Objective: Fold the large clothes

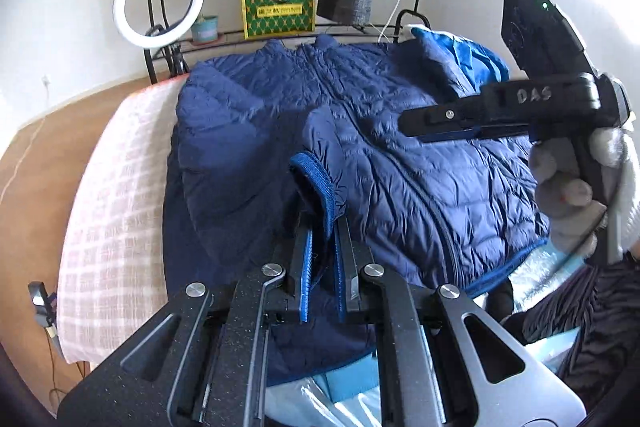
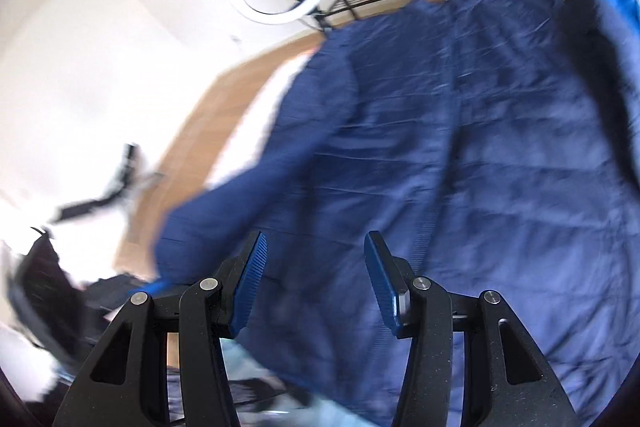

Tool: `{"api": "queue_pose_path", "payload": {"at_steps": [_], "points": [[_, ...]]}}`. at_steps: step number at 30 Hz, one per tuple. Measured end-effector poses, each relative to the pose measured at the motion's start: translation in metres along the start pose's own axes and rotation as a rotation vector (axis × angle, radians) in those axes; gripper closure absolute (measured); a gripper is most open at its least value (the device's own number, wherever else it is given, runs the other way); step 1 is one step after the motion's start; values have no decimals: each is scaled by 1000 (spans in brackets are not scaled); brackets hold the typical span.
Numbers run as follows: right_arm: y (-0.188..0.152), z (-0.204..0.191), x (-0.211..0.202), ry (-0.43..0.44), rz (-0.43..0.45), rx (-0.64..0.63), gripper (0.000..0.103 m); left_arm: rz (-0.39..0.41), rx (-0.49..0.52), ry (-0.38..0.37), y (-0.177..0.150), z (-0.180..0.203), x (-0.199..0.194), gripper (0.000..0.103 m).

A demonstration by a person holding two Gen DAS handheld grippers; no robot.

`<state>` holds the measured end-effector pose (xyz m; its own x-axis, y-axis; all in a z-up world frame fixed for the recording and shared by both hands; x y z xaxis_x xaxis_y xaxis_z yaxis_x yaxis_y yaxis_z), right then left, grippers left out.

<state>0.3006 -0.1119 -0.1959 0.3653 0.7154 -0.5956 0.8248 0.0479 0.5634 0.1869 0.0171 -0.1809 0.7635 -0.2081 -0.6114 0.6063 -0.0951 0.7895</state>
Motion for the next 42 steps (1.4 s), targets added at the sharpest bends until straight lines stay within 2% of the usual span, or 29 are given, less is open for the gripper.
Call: {"api": "queue_pose_path", "payload": {"at_steps": [4, 6, 9, 12, 16, 18, 22, 25, 26, 27, 28, 29, 32, 36, 42], "points": [[2, -9, 3, 105, -11, 87, 49, -10, 40, -21, 2, 17, 9, 95], [-1, -8, 7, 125, -32, 125, 48, -36, 25, -68, -2, 27, 17, 95], [-10, 2, 18, 109, -71, 149, 48, -125, -6, -174, -18, 45, 35, 91], [-18, 17, 24, 74, -105, 192, 48, -179, 61, -187, -34, 54, 35, 89], [-37, 41, 21, 5, -140, 256, 46, -117, 74, -142, -27, 33, 13, 89], [-50, 41, 17, 31, -169, 294, 46, -83, 41, -73, -18, 6, 8, 89], [-76, 21, 21, 106, -242, 317, 46, -73, -90, -3, -1, -44, 15, 89], [-90, 6, 42, 91, -305, 267, 47, -57, -119, 46, 17, -68, 20, 89], [-92, 2, 50, 71, -323, 243, 49, -49, -106, 63, 21, -72, 20, 89], [-91, 0, 55, 58, -326, 227, 57, -36, -83, 84, 31, -78, 21, 89], [-89, 0, 58, 47, -322, 217, 70, -26, -74, 98, 37, -82, 20, 89], [-84, -2, 59, 44, -316, 216, 75, -14, -72, 107, 43, -88, 20, 89], [-68, 1, 55, 34, -263, 213, 93, 9, -86, 128, 60, -110, 22, 89], [-54, 14, 43, -47, -216, 145, 97, 12, -140, 149, 64, -142, 34, 89], [-4, 22, 20, -237, -115, -155, 98, -20, -131, 160, 63, -161, 69, 89]]}}
Point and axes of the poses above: each gripper's, at about its wrist camera, not at the fingertips, and x roughly the way its jaws point, z to its right, y to its top, the point moved 8 cm from there along x, roughly the way its jaws point, and after that the axes turned 7 degrees about z, right-handed, at the moved point
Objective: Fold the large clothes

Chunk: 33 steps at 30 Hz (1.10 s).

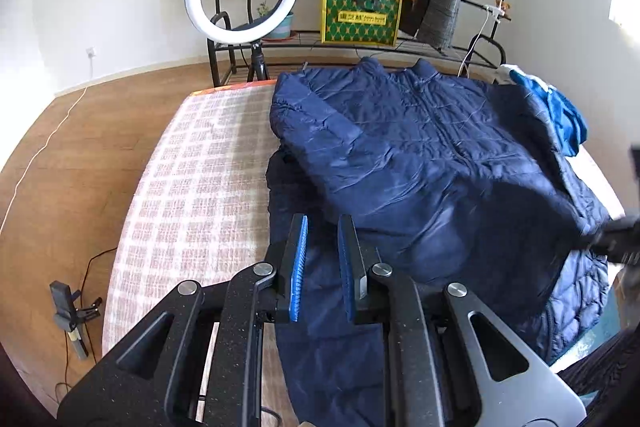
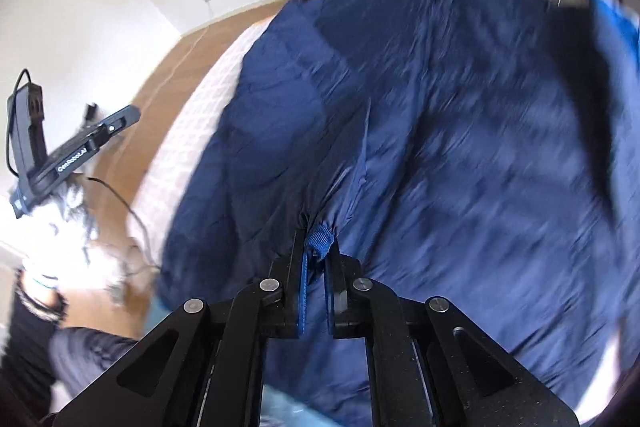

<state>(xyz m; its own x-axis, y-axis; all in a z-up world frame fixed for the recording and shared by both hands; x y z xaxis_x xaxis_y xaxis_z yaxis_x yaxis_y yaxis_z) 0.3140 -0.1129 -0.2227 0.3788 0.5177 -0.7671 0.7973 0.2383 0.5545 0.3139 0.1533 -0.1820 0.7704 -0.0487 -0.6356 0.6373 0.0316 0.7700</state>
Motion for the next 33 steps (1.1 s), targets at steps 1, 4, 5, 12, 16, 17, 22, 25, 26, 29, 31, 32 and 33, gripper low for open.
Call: {"api": "queue_pose_path", "payload": {"at_steps": [1, 4, 5, 12, 16, 17, 22, 25, 26, 29, 31, 32, 33], "points": [[11, 10, -1, -49, 21, -42, 98, -7, 0, -2, 2, 0, 8, 89], [42, 51, -3, -170, 57, -104, 98, -16, 17, 0, 10, 2, 32, 89], [54, 65, -2, -199, 67, -110, 98, -17, 27, -3, 15, 3, 43, 89], [138, 159, 24, -335, 150, -86, 98, -52, 38, -13, 39, -2, 126, 89], [174, 185, 41, -326, 178, -63, 98, -66, 68, -10, 58, -5, 176, 89], [180, 191, 45, -328, 182, -65, 98, -64, 87, -6, 63, -3, 187, 89], [209, 218, 67, -321, 192, -56, 98, -86, 90, 36, 82, -6, 252, 89], [219, 237, 79, -327, 191, -32, 98, -110, 105, 55, 76, -10, 279, 89], [221, 246, 84, -320, 186, -11, 98, -116, 125, 62, 72, -9, 284, 89], [219, 264, 102, -302, 145, 41, 98, -129, 176, 77, 60, -7, 299, 89], [213, 275, 114, -319, 107, 59, 98, -107, 194, 83, 58, -5, 302, 89], [209, 280, 119, -330, 92, 68, 98, -100, 191, 80, 57, -5, 303, 89], [206, 285, 124, -340, 77, 81, 98, -96, 189, 79, 56, -6, 303, 89]]}}
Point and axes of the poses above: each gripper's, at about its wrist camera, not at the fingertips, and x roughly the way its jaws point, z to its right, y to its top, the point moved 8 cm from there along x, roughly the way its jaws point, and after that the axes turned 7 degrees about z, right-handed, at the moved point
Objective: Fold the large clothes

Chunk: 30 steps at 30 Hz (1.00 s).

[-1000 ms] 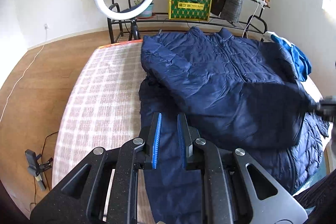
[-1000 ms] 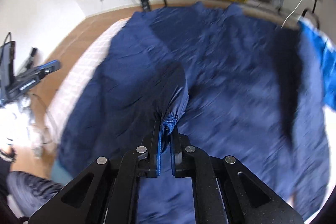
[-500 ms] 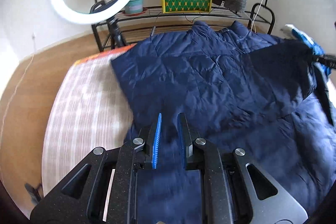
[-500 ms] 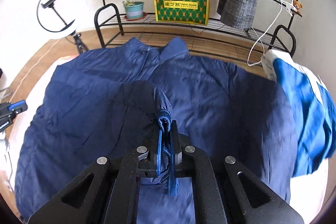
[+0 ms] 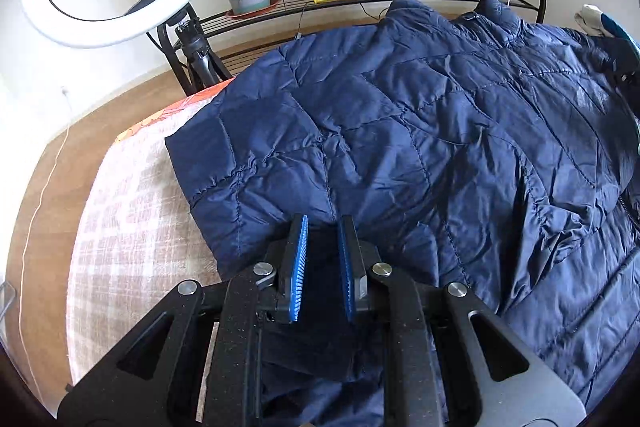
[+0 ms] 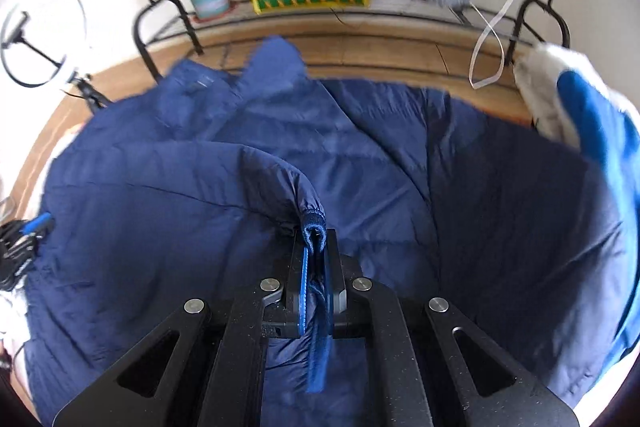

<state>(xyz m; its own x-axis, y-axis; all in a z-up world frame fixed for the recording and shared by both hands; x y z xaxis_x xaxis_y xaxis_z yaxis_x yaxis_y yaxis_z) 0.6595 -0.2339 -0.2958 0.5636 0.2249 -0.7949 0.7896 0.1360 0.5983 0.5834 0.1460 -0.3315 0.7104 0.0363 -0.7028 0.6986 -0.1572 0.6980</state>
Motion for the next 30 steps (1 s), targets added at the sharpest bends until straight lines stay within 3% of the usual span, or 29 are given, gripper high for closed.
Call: {"api": "queue_pose_path", "payload": {"at_steps": [5, 9, 15, 21, 27, 30], "points": [[-6, 2, 14, -94, -5, -34, 94, 9, 22, 19, -2, 3, -1, 89], [-5, 0, 11, -172, -1, -80, 77, 9, 19, 47, 1, 5, -9, 89], [-5, 14, -34, -68, 56, 55, 75, 78, -12, 46, 15, 8, -63, 89], [-19, 24, -105, -21, 127, 116, 75, 162, -109, -46, 29, 29, -151, 89], [-44, 33, -183, 20, 181, 149, 74, 187, -53, -76, 28, 78, -236, 89], [-68, 44, -219, 33, 204, 175, 70, 176, -55, -108, 21, 107, -274, 77]]}}
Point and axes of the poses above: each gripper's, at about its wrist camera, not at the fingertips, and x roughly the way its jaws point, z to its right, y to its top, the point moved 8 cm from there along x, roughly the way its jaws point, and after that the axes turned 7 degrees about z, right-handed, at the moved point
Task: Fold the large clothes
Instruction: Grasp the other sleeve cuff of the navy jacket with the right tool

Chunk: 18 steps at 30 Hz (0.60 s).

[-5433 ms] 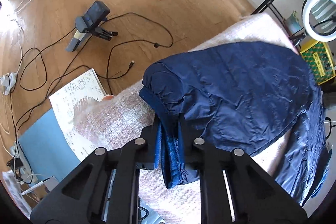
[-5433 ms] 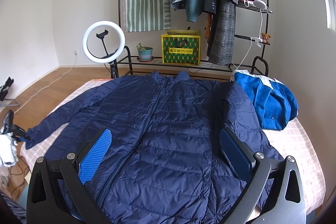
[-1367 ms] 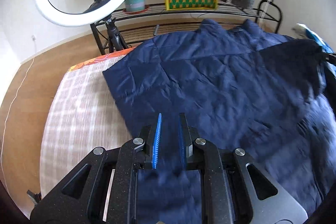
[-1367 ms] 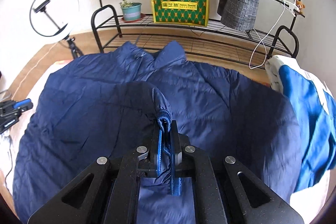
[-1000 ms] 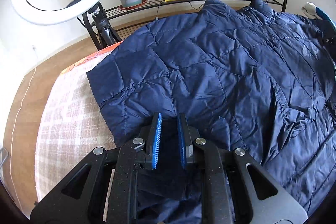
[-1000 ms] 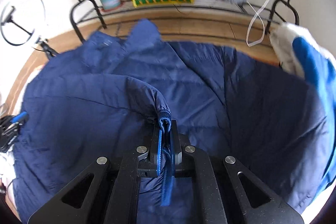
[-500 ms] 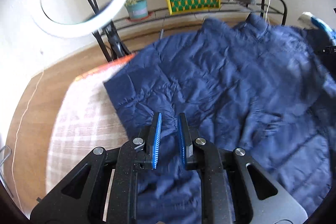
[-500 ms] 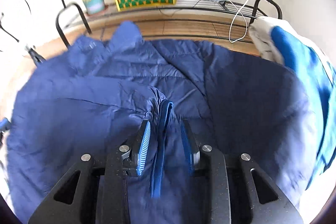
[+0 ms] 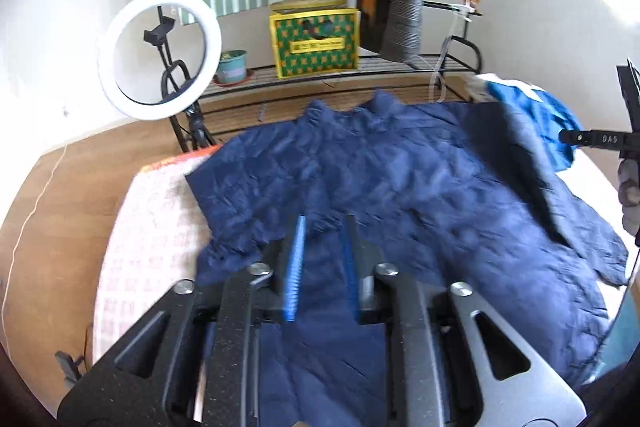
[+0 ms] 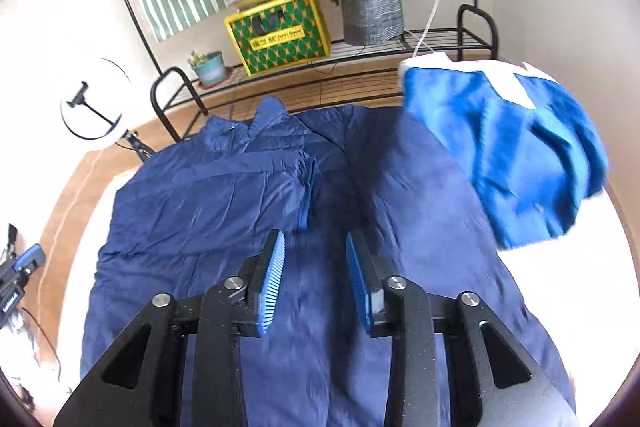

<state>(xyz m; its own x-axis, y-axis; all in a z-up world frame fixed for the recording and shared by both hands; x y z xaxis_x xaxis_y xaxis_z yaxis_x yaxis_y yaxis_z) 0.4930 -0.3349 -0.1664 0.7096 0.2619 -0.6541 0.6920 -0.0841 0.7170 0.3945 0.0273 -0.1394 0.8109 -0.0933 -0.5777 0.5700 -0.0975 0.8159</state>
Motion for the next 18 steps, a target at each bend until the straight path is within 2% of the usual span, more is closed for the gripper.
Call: {"api": "queue_pose_path", "payload": {"at_steps": [1, 6, 10, 15, 18], "points": [[-7, 5, -12, -3, 5, 1, 70, 1, -3, -22, -2, 10, -9, 73], [-47, 38, -68, -38, 25, 8, 68, 5, 21, -104, -16, 72, -55, 70], [-81, 82, -108, -88, 22, 60, 67, -10, -8, -175, -31, 106, -74, 68], [-115, 145, -147, -183, 22, 138, 60, -48, -6, -229, -56, 136, -78, 68], [-139, 182, -161, -246, -5, 191, 60, -75, -30, -232, -65, 136, -69, 68]]}}
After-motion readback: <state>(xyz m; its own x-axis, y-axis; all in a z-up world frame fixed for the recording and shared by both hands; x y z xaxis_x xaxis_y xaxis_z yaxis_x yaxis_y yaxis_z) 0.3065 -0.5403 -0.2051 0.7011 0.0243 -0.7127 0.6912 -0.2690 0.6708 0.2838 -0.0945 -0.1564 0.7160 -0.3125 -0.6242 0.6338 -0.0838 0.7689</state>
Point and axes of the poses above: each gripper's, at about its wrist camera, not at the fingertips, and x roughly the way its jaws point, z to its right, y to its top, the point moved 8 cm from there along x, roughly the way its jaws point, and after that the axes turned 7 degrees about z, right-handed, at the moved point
